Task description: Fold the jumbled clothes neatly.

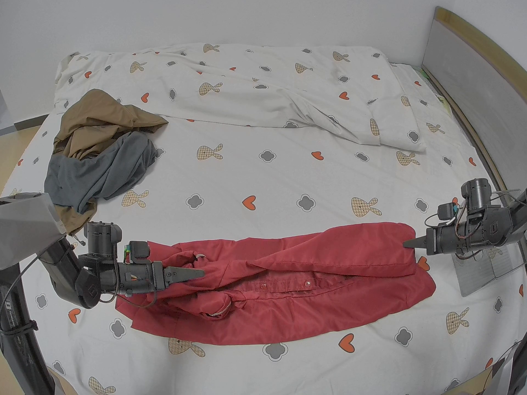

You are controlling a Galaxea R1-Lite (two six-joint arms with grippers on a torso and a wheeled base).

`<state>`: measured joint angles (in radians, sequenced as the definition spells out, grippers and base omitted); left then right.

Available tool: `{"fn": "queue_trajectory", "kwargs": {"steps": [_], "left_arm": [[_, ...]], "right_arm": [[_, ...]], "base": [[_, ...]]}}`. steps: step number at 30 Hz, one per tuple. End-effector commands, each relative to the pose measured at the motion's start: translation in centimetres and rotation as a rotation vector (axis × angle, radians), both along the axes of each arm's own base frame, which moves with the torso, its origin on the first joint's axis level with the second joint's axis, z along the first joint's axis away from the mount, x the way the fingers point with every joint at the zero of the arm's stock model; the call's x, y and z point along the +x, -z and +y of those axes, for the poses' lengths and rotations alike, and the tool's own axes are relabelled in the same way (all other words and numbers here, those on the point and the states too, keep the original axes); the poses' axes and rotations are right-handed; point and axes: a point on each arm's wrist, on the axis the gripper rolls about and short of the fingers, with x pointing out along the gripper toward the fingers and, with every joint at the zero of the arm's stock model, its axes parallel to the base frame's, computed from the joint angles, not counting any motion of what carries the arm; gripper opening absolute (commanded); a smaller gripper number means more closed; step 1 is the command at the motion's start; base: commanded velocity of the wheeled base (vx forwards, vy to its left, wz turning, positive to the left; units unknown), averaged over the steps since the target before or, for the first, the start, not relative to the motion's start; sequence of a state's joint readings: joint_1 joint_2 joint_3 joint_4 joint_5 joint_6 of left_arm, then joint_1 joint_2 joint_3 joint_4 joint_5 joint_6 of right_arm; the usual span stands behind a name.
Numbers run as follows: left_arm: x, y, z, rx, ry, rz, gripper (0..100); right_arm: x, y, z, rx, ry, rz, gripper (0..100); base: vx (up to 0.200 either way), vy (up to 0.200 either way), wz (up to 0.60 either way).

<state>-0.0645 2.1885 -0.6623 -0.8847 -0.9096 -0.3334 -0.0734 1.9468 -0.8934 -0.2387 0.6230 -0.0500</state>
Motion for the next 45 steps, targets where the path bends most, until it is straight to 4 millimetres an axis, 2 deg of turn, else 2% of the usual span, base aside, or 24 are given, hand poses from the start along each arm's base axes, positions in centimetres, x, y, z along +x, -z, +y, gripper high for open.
{"fn": "queue_trajectory", "kwargs": {"steps": [1, 9, 14, 19, 33, 39, 45], "left_arm": [[0.0, 0.0, 0.0, -0.001, 0.0, -0.001, 100], [0.0, 0.0, 0.0, 0.0, 0.0, -0.002, 100], [0.0, -0.1, 0.0, 0.0, 0.0, -0.002, 100], [-0.1, -0.1, 0.0, 0.0, 0.0, -0.004, 100], [-0.1, -0.2, 0.0, 0.0, 0.0, -0.005, 100], [-0.1, -0.2, 0.0, 0.0, 0.0, -0.007, 100], [-0.1, -0.2, 0.0, 0.0, 0.0, -0.008, 100]], "right_arm": [[-0.1, 1.4, -0.3, 0.008, 0.008, 0.048, 100], [-2.6, 2.0, -0.2, 0.039, -0.004, 0.104, 100], [-3.6, 2.8, -1.0, 0.06, 0.014, 0.14, 100], [-3.6, 3.1, -1.7, 0.072, 0.028, 0.147, 100], [-3.0, 4.3, -1.0, 0.074, 0.003, 0.18, 100], [-2.4, 3.9, -1.1, 0.055, 0.004, 0.087, 100], [-2.3, 3.9, -0.9, 0.029, 0.012, 0.075, 100]], "base": [[0.0, 0.0, 0.0], [0.0, 0.0, 0.0], [0.0, 0.0, 0.0], [0.0, 0.0, 0.0], [0.0, 0.0, 0.0], [0.0, 0.0, 0.0], [0.0, 0.0, 0.0]]}}
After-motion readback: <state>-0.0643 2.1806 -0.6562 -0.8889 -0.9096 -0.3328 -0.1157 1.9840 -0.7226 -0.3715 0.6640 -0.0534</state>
